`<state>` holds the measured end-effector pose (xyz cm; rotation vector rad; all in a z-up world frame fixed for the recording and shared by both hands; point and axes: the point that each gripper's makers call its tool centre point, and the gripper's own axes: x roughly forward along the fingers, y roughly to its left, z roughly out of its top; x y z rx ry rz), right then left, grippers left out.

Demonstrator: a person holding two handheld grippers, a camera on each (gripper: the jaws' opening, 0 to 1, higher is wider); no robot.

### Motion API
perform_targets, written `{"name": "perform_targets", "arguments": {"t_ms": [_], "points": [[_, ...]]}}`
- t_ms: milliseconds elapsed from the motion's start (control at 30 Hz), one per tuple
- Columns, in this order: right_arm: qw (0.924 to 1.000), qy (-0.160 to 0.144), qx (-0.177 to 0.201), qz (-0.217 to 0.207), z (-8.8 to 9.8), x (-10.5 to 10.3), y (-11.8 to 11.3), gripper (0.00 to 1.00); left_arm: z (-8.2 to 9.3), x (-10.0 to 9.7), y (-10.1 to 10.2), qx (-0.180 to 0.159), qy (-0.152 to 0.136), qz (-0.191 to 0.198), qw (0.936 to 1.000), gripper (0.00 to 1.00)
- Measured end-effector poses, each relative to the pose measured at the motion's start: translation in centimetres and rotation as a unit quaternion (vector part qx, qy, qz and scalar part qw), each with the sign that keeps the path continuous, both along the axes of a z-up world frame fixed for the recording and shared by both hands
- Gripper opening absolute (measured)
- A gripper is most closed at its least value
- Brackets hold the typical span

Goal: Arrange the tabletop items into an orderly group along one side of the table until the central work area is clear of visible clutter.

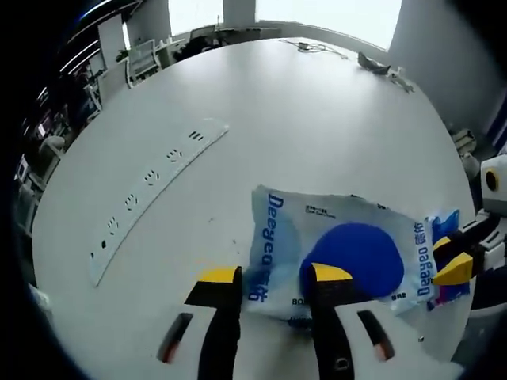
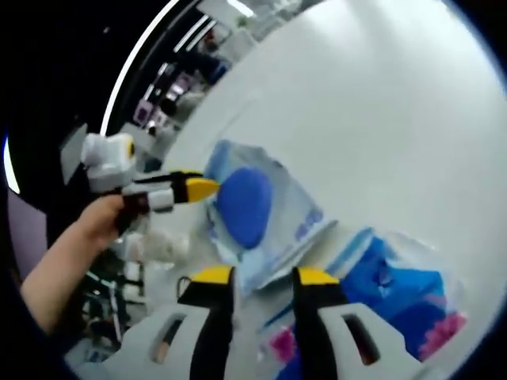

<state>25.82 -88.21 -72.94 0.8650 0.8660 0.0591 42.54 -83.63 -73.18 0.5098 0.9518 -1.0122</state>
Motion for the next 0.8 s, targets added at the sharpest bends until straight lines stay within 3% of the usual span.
{"name": "perform_targets", "arguments": {"t_ms": [67,100,133,233,433,600,800], "points": [[1.0,0.006,-0.002,-0.001,-0.2,-0.1,-0.1,0.16,-0.2,0.7,1.3,0.039,-0.027,-0.009,0.9989,0.11],[1.0,0.006,-0.001,0.002,-0.3,-0.1,-0.1,0.13,-0.3,0.8,1.7,0.054,-0.035,-0.013,0.9979,0.08],[1.0,0.006,0.005,0.006,-0.4,-0.1,0.0,0.07,-0.5,0.3,1.3,0.041,-0.022,-0.012,0.9988,0.07],[0.9999,0.009,0.01,0.0,-0.7,-0.2,-0.2,0.0,-0.2,0.1,1.4,0.041,-0.02,-0.009,0.9989,0.03],[1.0,-0.003,-0.006,-0.007,0.1,0.2,-0.8,0.0,0.4,-0.4,1.3,0.046,-0.024,-0.003,0.9987,0.0],[0.9996,-0.019,-0.016,-0.011,1.1,0.3,-1.9,0.0,2.6,-0.3,1.2,0.02,-0.025,0.034,0.9989,0.0],[0.9989,-0.036,-0.012,-0.028,2.7,0.9,-3.3,0.0,4.2,-0.9,1.7,0.02,-0.034,0.044,0.9982,0.0]]}}
